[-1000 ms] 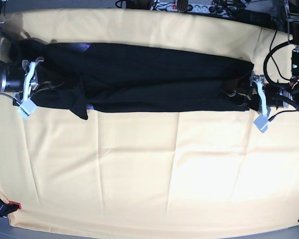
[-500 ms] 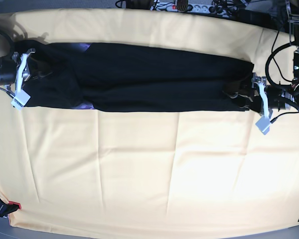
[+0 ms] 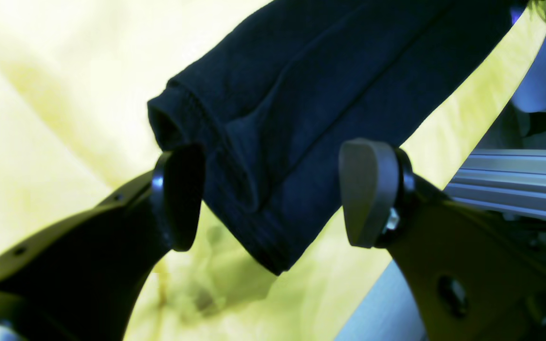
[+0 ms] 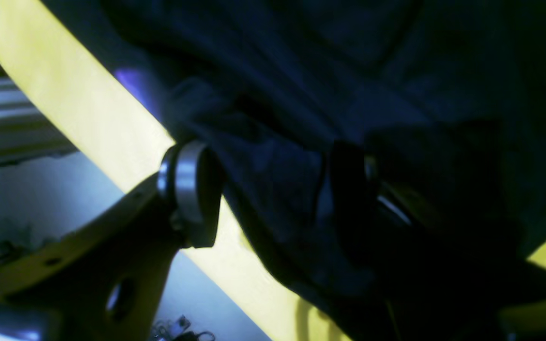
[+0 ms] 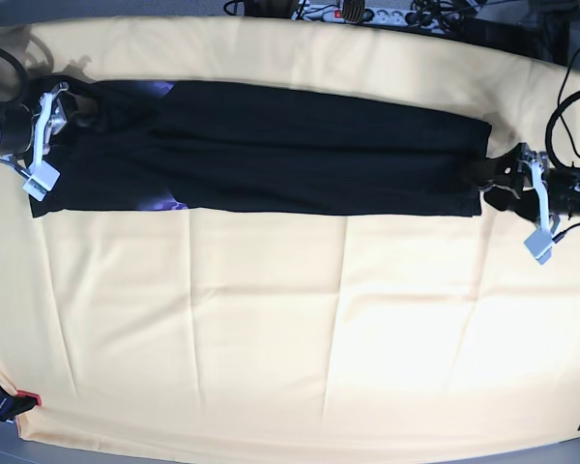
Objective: Fold the T-shirt properly
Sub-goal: 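Regrasp the folded edge with the right gripper and tuck the sleeve, then release the left gripper and regrasp the folded strip's end, then fold the strip's end with the left gripper toward the right gripper, then fold the other end with the right gripper over the stack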
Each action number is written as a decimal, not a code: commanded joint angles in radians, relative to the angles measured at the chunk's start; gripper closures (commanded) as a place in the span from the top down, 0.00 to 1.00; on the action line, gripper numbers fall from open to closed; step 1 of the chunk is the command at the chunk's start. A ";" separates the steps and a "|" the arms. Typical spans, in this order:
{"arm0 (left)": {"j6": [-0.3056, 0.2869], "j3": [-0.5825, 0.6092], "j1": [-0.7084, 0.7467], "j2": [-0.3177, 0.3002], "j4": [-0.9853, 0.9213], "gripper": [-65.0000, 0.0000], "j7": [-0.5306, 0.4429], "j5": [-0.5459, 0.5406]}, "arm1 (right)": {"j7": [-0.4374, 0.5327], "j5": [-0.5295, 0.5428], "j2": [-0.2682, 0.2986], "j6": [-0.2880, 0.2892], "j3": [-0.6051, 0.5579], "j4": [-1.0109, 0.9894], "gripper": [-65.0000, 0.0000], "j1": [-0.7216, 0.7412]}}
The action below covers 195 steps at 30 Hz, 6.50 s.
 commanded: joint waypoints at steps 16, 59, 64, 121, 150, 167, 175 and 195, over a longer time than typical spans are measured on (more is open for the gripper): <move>0.000 -0.247 -0.011 -0.056 0.013 0.71 -0.006 -0.024 | 0.056 0.094 -0.089 0.005 0.215 0.130 0.00 0.013; 0.022 -0.266 0.230 0.403 0.013 0.26 -0.063 0.153 | 0.349 -0.442 -0.360 0.005 0.198 -0.098 0.00 -0.023; 0.040 -0.320 0.221 0.402 0.013 0.00 -0.077 0.190 | 0.349 -0.299 -0.350 0.005 0.204 -0.097 0.46 -0.011; -0.070 -0.199 0.250 0.599 0.382 0.68 -0.102 -0.007 | 0.011 0.105 -0.427 0.005 0.325 -0.093 0.53 0.164; 0.031 -0.211 0.258 0.599 0.381 0.00 -0.375 0.647 | 0.244 -0.124 -0.548 0.005 0.338 -0.252 0.70 0.026; 0.031 -0.221 0.250 0.596 0.382 0.00 -0.378 0.571 | 0.233 -0.086 -0.533 0.005 0.339 -0.279 0.00 0.059; 0.031 -0.336 0.246 0.596 0.382 0.00 -0.378 0.500 | 0.246 -0.249 -0.413 0.005 0.339 -0.115 0.00 0.059; 0.031 -0.407 0.256 0.555 0.382 0.00 -0.362 0.500 | 0.253 -0.264 -0.425 -0.155 0.337 0.325 0.00 0.042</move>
